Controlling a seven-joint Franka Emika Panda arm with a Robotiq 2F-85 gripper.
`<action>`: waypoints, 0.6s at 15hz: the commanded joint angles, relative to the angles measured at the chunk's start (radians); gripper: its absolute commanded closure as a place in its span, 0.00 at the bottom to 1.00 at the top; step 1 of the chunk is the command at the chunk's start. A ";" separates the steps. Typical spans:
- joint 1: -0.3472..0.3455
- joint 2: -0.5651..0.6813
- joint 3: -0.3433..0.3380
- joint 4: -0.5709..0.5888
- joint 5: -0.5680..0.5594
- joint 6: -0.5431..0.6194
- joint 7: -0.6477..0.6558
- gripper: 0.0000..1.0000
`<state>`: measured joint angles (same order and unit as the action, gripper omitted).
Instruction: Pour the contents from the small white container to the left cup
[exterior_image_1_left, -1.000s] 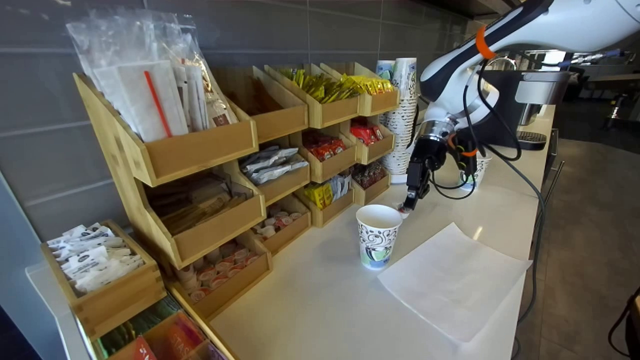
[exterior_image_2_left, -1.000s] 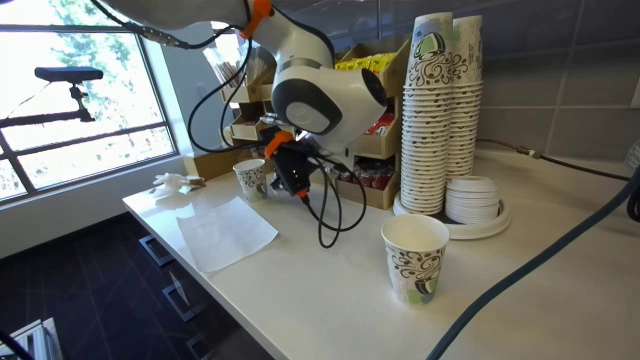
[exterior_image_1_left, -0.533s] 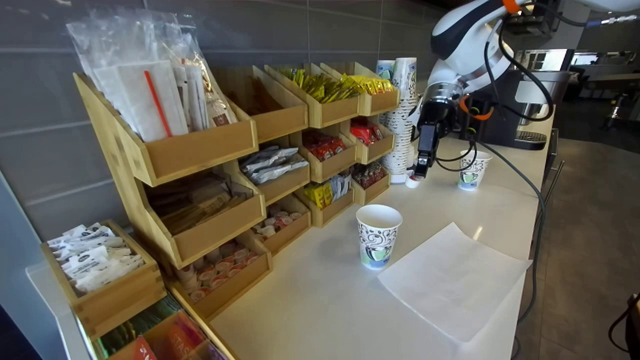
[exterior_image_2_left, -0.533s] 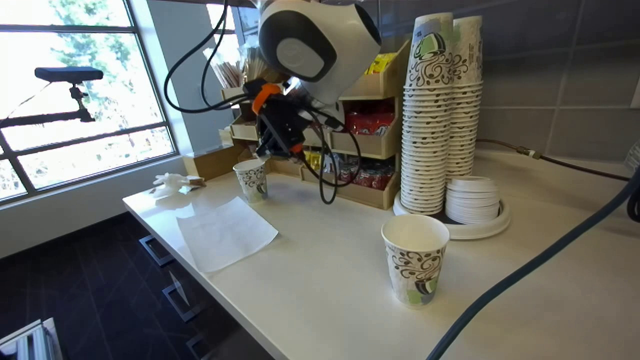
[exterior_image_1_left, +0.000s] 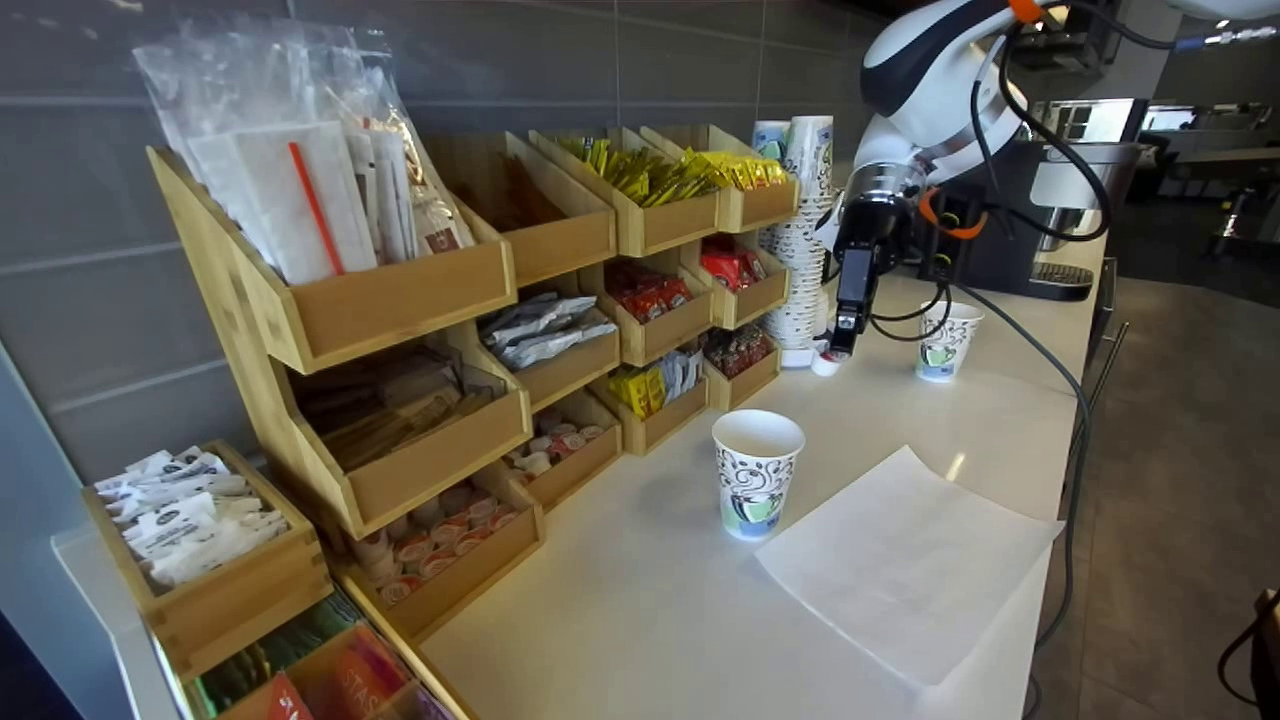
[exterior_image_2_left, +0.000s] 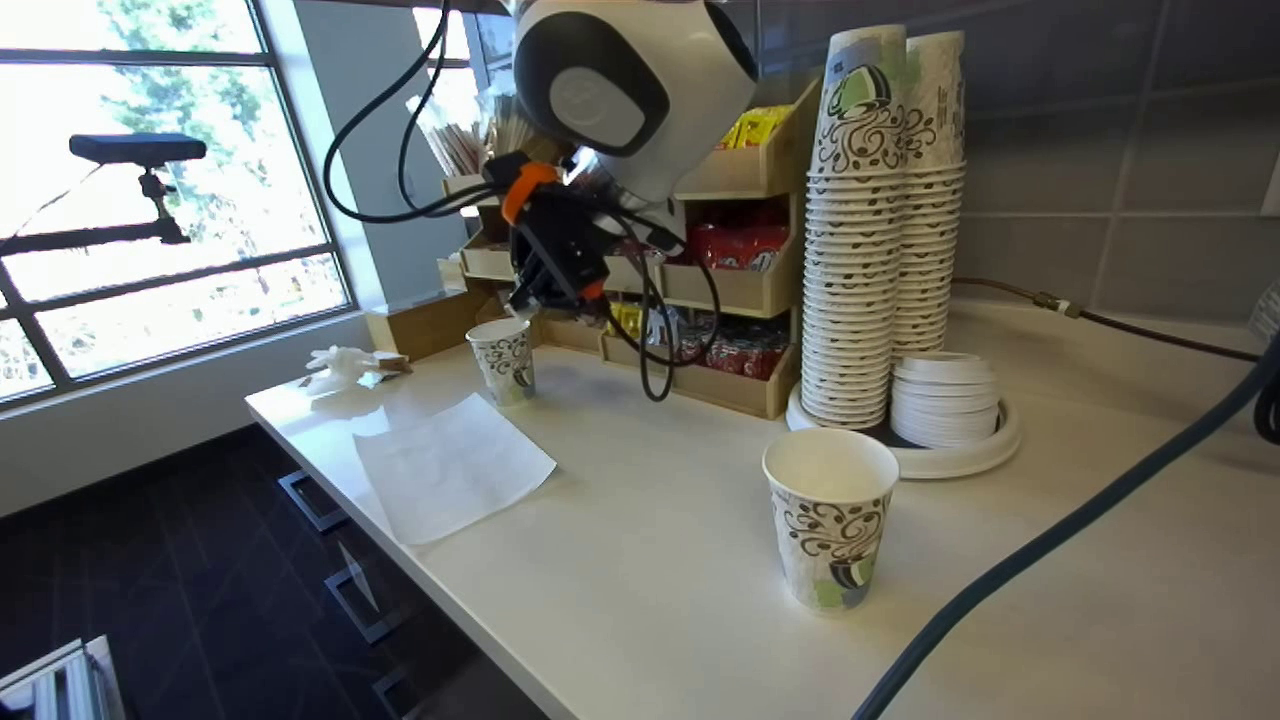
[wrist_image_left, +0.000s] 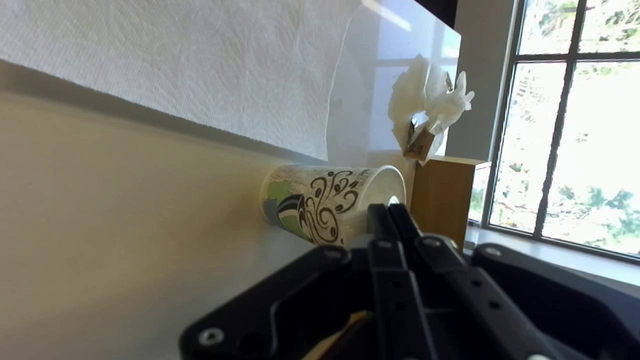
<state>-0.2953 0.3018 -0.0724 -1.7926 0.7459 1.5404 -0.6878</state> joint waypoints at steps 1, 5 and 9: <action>0.034 -0.028 -0.007 0.028 -0.037 -0.030 -0.025 0.99; 0.086 -0.052 0.005 0.063 -0.156 -0.043 -0.022 0.99; 0.135 -0.043 0.037 0.113 -0.243 -0.070 -0.016 0.99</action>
<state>-0.1934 0.2513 -0.0557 -1.7248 0.5612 1.5093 -0.7116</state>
